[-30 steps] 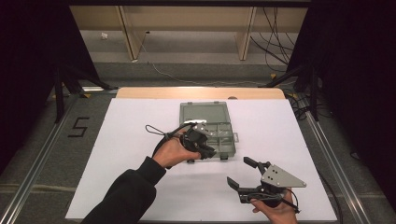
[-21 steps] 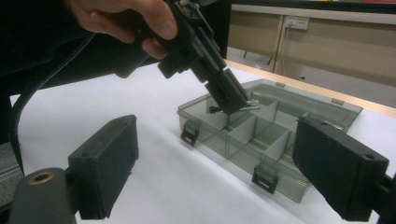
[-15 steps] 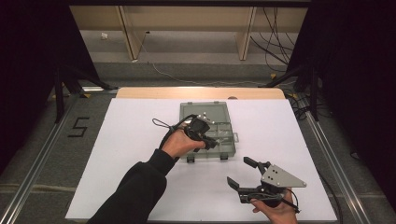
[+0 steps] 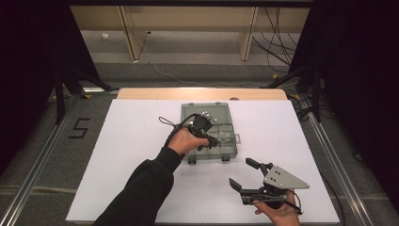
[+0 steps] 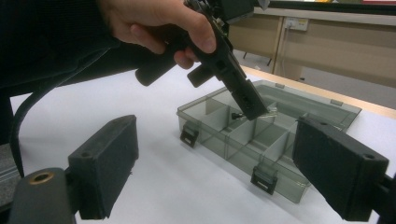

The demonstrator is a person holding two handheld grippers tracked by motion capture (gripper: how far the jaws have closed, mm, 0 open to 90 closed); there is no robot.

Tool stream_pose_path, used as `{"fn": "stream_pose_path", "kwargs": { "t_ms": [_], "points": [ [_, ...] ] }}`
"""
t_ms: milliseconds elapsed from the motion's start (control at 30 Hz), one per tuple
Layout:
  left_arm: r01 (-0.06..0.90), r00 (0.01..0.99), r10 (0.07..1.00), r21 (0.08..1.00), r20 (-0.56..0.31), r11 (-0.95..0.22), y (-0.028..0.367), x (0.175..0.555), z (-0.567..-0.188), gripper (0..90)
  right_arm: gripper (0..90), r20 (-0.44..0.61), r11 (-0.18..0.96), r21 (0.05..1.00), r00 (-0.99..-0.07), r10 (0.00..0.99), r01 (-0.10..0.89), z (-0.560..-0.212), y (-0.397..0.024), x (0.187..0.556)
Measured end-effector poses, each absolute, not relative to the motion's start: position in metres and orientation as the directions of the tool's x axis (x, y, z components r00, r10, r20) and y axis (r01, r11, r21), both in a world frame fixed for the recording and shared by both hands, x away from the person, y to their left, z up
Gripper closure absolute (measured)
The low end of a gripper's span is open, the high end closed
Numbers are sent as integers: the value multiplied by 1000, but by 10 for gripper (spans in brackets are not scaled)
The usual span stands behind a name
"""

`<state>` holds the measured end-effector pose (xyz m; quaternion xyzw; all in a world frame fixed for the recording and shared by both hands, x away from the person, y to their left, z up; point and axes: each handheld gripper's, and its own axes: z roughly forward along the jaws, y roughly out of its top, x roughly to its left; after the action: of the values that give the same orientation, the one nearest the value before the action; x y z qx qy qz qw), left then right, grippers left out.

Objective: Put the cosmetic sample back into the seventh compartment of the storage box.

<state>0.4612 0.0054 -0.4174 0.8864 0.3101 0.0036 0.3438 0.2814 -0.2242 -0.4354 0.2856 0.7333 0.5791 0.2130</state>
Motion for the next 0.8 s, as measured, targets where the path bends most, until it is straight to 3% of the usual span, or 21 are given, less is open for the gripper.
{"fn": "stream_pose_path", "kwargs": {
  "t_ms": [800],
  "points": [
    [615, 761, 602, 564, -242, -551, -2, 474, -431, 803, 155, 24, 170, 969, -747, 664, 182, -435, -224, 281]
  ]
}}
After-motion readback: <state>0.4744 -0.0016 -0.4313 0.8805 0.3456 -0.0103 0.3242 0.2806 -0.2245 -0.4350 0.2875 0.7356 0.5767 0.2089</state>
